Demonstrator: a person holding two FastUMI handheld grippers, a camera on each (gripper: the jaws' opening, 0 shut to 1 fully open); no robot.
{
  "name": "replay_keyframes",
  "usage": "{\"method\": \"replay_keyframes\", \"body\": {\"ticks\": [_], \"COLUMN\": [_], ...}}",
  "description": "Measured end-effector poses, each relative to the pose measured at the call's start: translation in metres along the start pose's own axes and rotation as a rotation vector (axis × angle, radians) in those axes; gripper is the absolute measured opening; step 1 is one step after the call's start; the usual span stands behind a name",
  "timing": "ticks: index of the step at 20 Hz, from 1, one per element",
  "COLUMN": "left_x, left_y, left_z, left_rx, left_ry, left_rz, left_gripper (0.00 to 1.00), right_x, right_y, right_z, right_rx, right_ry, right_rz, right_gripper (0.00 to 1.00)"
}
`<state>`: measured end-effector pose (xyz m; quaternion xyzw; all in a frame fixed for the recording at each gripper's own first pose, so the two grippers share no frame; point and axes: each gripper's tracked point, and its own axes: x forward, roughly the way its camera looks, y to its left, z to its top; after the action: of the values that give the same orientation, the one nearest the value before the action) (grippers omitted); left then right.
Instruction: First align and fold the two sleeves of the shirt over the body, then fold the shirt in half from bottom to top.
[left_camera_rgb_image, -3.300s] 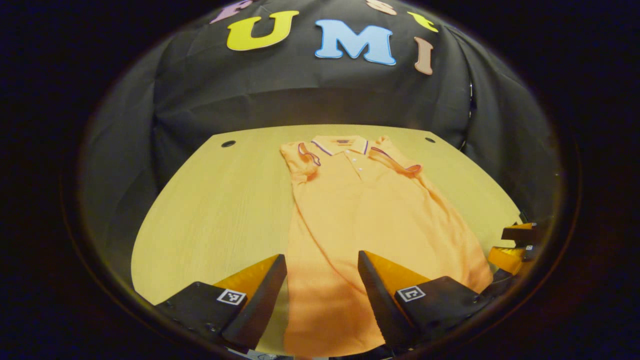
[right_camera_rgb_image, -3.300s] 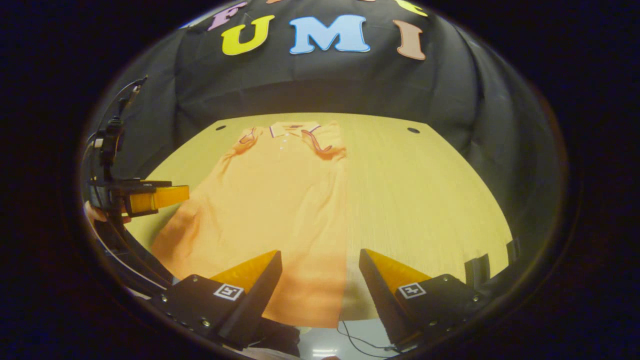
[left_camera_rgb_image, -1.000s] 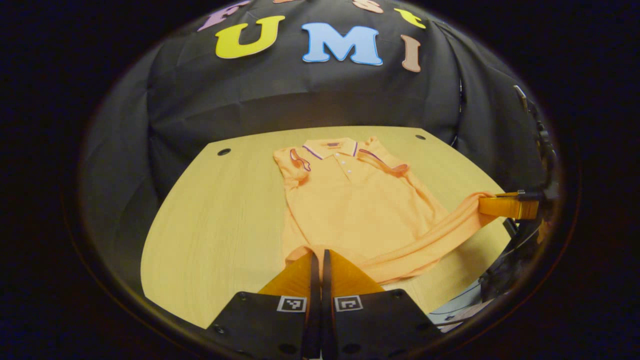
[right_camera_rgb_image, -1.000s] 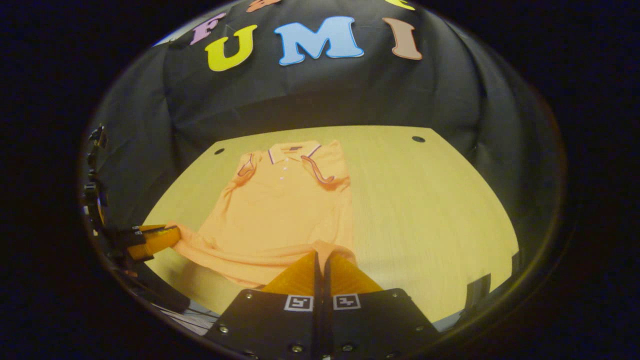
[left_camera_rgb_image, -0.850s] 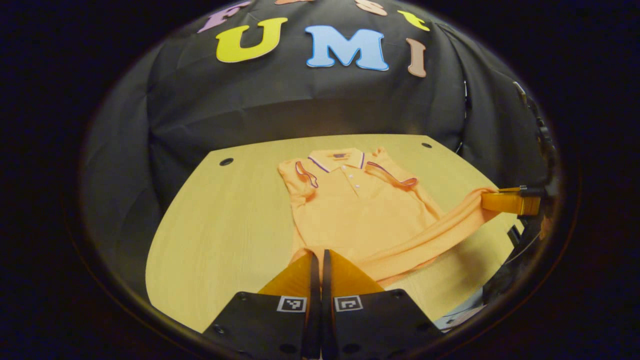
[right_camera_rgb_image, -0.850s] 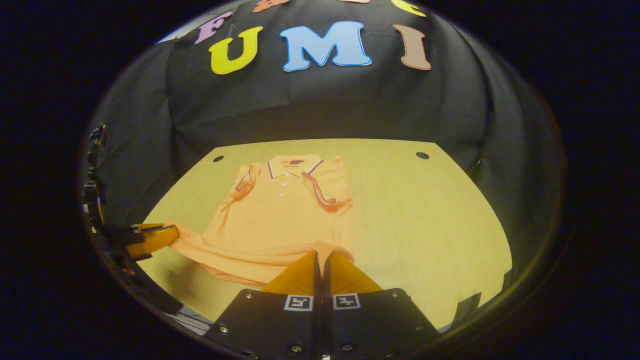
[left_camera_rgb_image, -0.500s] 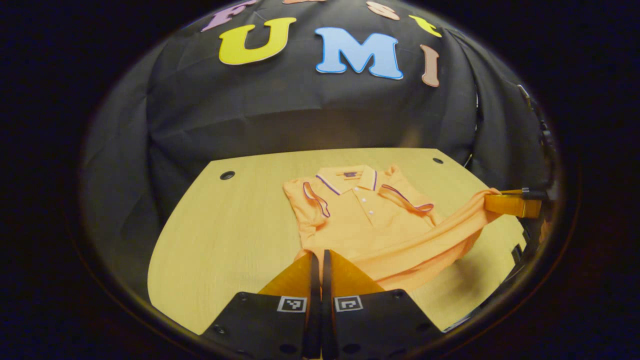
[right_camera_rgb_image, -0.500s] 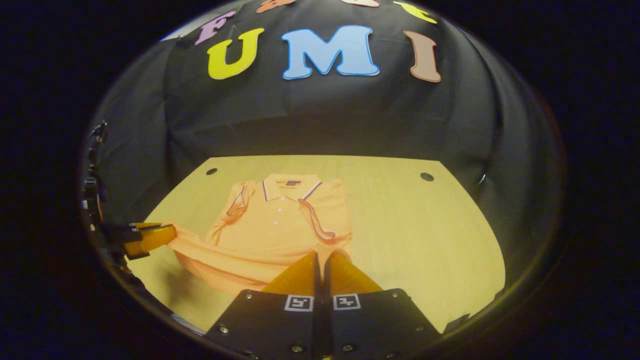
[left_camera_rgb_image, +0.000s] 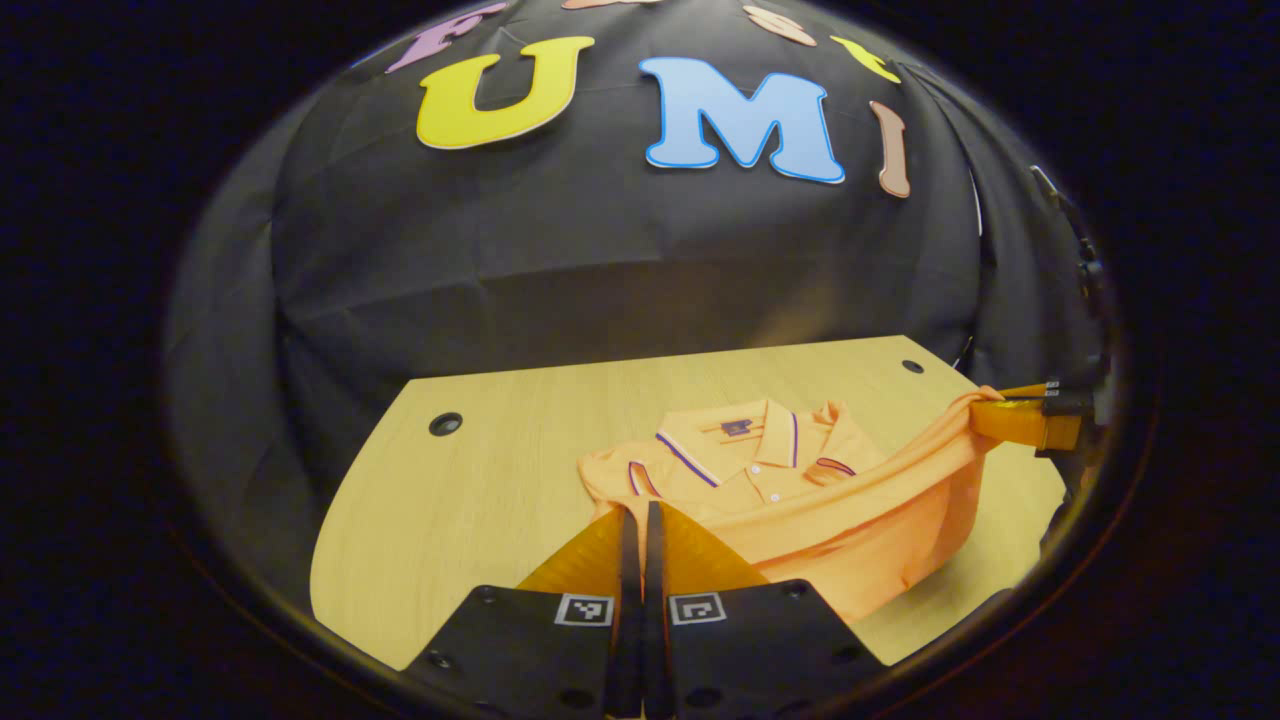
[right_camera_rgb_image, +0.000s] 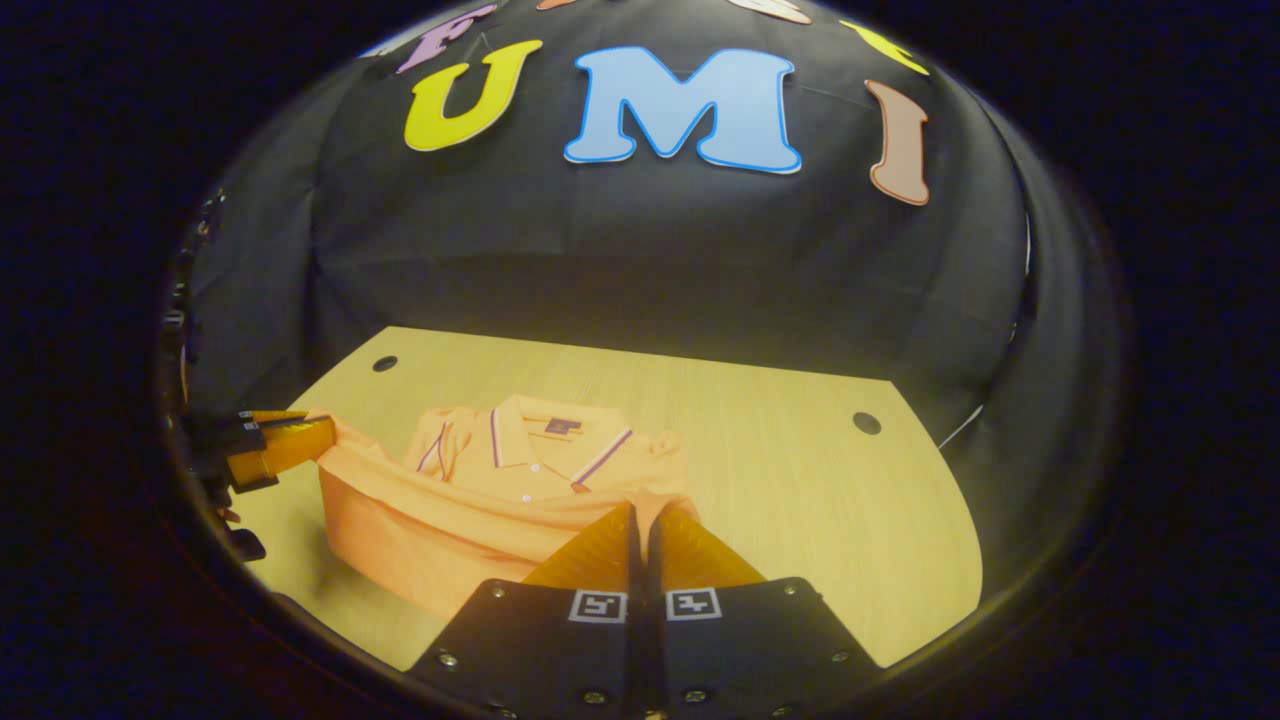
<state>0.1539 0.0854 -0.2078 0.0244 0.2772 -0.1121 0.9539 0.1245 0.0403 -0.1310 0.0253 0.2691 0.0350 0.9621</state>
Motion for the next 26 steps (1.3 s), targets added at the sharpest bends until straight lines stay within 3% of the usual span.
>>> {"method": "replay_keyframes", "body": {"ticks": [16, 26], "left_x": [0.128, 0.159], "left_y": [0.024, 0.028], "left_z": [0.025, -0.001], "left_rx": [0.043, 0.057], "left_ry": [-0.007, 0.029], "left_rz": [-0.01, 0.028], "left_gripper": [0.07, 0.1], "right_x": [0.12, 0.147], "right_y": [-0.009, -0.001], "right_z": [0.036, 0.006], "right_rx": [-0.011, -0.083], "right_ry": [0.019, 0.105], "right_rz": [-0.127, -0.123], "right_gripper": [0.0, 0.06]}}
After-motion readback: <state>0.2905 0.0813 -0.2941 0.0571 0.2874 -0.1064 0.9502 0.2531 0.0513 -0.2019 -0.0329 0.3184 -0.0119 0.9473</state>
